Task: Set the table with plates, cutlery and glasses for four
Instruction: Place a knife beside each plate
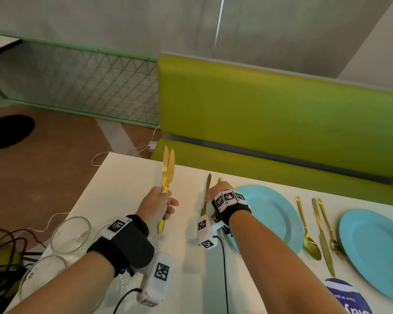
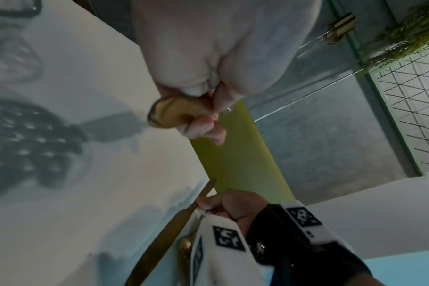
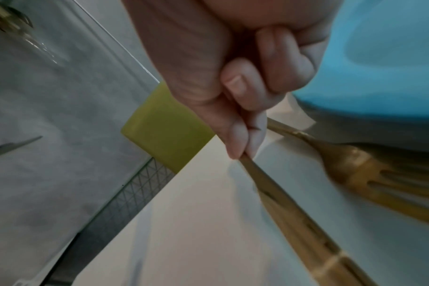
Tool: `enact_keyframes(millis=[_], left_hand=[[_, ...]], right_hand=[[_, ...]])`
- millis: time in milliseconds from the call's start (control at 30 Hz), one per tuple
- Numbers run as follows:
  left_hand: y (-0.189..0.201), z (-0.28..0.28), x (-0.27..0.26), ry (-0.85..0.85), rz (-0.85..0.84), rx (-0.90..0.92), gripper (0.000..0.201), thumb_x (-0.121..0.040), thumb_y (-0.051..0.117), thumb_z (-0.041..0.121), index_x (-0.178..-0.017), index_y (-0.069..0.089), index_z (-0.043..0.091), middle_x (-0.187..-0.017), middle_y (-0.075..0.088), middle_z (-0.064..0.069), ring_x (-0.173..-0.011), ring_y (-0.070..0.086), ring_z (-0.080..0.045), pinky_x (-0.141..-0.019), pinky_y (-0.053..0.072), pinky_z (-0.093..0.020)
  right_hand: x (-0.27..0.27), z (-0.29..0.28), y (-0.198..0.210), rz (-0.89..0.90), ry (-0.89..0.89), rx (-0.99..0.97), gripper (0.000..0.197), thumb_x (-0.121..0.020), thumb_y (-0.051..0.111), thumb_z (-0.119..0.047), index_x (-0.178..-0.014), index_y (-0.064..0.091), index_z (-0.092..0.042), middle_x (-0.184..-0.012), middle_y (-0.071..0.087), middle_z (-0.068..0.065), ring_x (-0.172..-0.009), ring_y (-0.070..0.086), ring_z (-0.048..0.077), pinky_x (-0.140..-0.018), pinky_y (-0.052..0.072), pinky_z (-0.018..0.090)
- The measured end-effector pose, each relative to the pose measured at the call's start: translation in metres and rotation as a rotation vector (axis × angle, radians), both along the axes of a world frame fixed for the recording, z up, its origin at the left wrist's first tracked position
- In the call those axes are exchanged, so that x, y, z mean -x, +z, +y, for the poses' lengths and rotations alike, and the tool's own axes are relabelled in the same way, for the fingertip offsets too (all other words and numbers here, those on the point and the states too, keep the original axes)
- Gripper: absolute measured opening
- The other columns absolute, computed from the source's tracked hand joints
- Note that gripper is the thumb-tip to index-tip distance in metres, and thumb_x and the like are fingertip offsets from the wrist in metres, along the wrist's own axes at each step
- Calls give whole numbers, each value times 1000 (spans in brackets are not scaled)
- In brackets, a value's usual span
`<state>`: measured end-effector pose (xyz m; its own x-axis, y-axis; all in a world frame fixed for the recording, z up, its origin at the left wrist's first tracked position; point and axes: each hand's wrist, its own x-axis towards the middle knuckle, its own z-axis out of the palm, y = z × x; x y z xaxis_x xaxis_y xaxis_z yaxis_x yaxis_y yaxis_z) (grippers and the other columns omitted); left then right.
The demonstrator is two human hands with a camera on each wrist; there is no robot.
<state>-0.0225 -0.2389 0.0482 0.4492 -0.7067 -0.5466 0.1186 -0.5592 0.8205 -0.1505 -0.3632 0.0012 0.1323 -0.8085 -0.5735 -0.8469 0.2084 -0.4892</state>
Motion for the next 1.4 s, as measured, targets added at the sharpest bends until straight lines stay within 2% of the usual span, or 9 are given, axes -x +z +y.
enact_keyframes(millis=[167,600,767,833,933,1033,1233,1333,1400], left_hand=[[-7,1,-3,-34,13,-28,17,-96,28,7,-102,44,6,-81,58,-11,-56,47,-17,-46,37,-25],[-13,-2,2,-34,31,-22,17,-96,27,6,-99,44,6,-79,58,-11,-55,46,-17,-45,36,-25],[-14,-2,5,-48,36,-33,17,-98,28,8,-101,44,6,-80,59,-11,-56,46,-17,-47,37,-25],[-14,-2,6,-57,28,-34,17,-98,28,9,-102,44,6,-80,59,-11,-56,46,-17,-47,37,-25],[-14,-3,7,-69,22,-44,18,-98,27,9,-103,44,5,-81,58,-11,-56,46,-17,-47,37,-25],[-14,-3,7,-75,24,-46,18,-97,27,8,-103,44,5,-81,58,-11,-56,46,-17,-47,37,-25],[-13,-7,12,-75,21,-43,18,-98,28,9,-102,44,5,-81,58,-11,-56,46,-17,-47,37,-26],[-10,-13,26,-91,43,-36,17,-99,29,10,-96,46,9,-83,58,-12,-58,46,-17,-48,38,-26],[-9,-18,39,-122,57,-25,17,-99,30,12,-100,47,8,-85,58,-13,-59,46,-17,-49,38,-25]], right_hand=[[-7,1,-3,-4,-191,53,31,-96,43,-12,-122,54,1,-122,61,12,-113,59,22,-93,50,26],[-3,-6,-12,173,-19,152,31,-96,38,-15,-112,60,-1,-118,64,12,-104,64,23,-72,47,25],[3,-9,-18,129,-59,126,29,-91,44,-13,-63,48,-7,-76,60,7,-98,67,25,-65,43,22],[3,-7,-17,109,-92,139,36,-91,45,-12,-55,39,-10,-87,68,11,-96,67,27,-67,46,25],[2,-7,-17,105,-91,149,29,-92,45,-13,-63,48,-7,-104,70,13,-96,68,26,-72,51,28],[0,-6,-18,108,-113,138,24,-94,43,-17,-94,63,-4,-105,70,12,-97,67,26,-66,44,25],[19,-16,2,65,-172,141,41,-93,49,-32,-59,46,-9,-71,57,3,-72,56,20,-65,49,27],[73,-29,21,-22,-270,68,22,-84,63,-27,-94,67,-8,-95,66,6,-84,60,18,-70,51,26],[126,-34,31,54,-339,79,34,-85,60,-29,-113,66,-10,-115,66,8,-101,63,21,-84,50,26]])
